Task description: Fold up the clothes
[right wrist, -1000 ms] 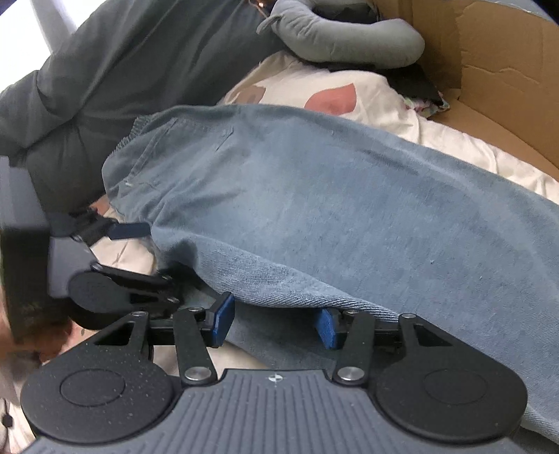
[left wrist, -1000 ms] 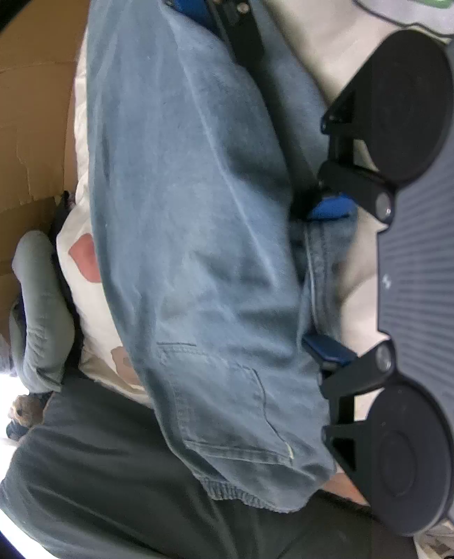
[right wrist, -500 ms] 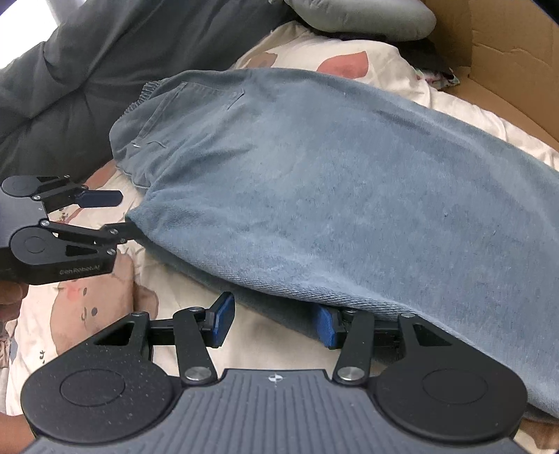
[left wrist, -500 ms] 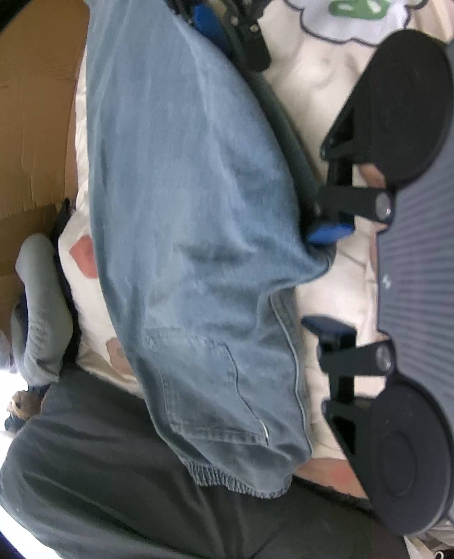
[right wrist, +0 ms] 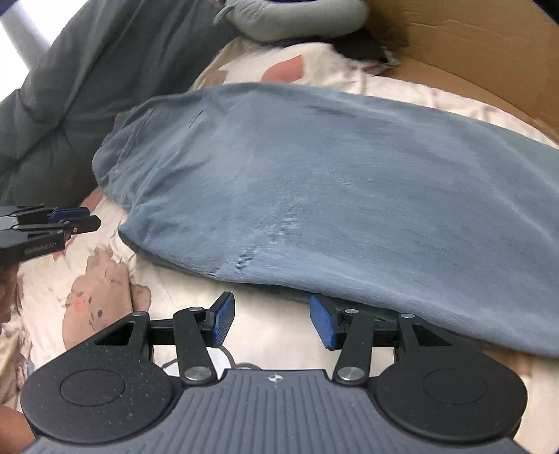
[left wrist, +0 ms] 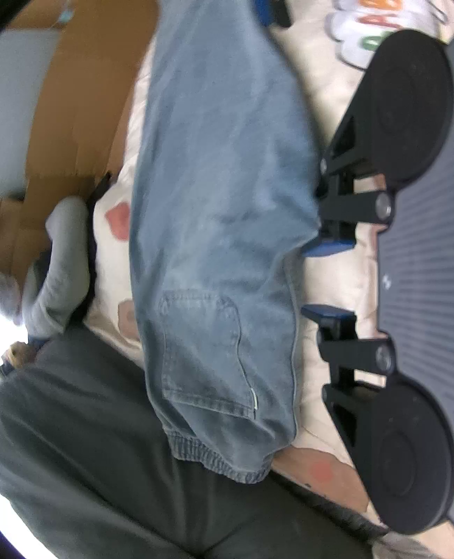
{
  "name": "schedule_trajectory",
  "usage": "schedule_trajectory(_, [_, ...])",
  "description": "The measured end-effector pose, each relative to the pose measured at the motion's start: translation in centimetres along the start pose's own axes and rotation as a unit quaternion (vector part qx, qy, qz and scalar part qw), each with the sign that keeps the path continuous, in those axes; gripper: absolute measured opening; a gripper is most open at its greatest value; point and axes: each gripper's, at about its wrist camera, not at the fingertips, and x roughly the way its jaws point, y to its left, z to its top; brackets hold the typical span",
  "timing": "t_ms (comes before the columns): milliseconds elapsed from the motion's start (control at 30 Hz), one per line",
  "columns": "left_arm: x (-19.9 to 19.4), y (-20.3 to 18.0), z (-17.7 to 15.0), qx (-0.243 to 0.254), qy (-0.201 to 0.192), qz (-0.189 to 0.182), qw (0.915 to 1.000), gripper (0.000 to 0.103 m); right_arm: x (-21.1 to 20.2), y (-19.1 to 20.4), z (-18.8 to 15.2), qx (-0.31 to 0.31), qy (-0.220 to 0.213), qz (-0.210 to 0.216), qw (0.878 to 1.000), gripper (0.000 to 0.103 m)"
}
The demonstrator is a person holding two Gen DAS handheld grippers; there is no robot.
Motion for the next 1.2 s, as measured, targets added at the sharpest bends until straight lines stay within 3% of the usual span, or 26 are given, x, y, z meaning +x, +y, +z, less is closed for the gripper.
schedule_trajectory(167, [1.1, 1.4, 3.2, -0.008, -0.009, -0.023, 0.9997, 0.04, -2.8, -2.7, -1.1, 0.049, -0.025, -0.027, 0.998, 0.055])
schedule_trajectory(300, [2.0, 1.6, 4.2, -0.028, 0.012, -0.063, 0.9976, 0.051, -5.1, -4.8, -2.0, 0.088, -0.044, -0.048, 0.994, 0.055])
schedule_trajectory(400, [2.8, 1.5, 3.6, -0.049, 0.04, -0.09, 0.994, 0.051, -6.8, -6.5, -2.6, 0.117, -0.059, -0.064, 0.989, 0.055])
schedule_trajectory(567, [3.6, 1.1, 1.7, -0.076, 0.071, -0.126, 0.9866, 0.061, -9.3, -10.4, -4.1, 0.17, -0.087, -0.105, 0.976, 0.055])
schedule_trajectory(767, [5.8, 1.4, -0.4, -0.115, 0.098, -0.151, 0.9769, 0.062, -11.7, -15.7, -6.7, 0.248, -0.119, -0.154, 0.949, 0.055])
schedule_trajectory(1000, [7.5, 0.0, -1.7, -0.095, 0.114, -0.143, 0.9785, 0.062, -14.3, -21.1, -8.9, 0.317, -0.163, -0.216, 0.909, 0.055])
schedule_trajectory(1100, [7.5, -0.3, -1.5, -0.093, 0.114, -0.143, 0.9787, 0.059, -15.2, -23.3, -9.8, 0.359, -0.185, -0.22, 0.888, 0.055])
schedule_trajectory(1200, [7.3, 0.4, -1.6, -0.118, 0.118, -0.167, 0.9718, 0.056, -15.7, -25.2, -10.8, 0.41, -0.206, -0.22, 0.861, 0.054])
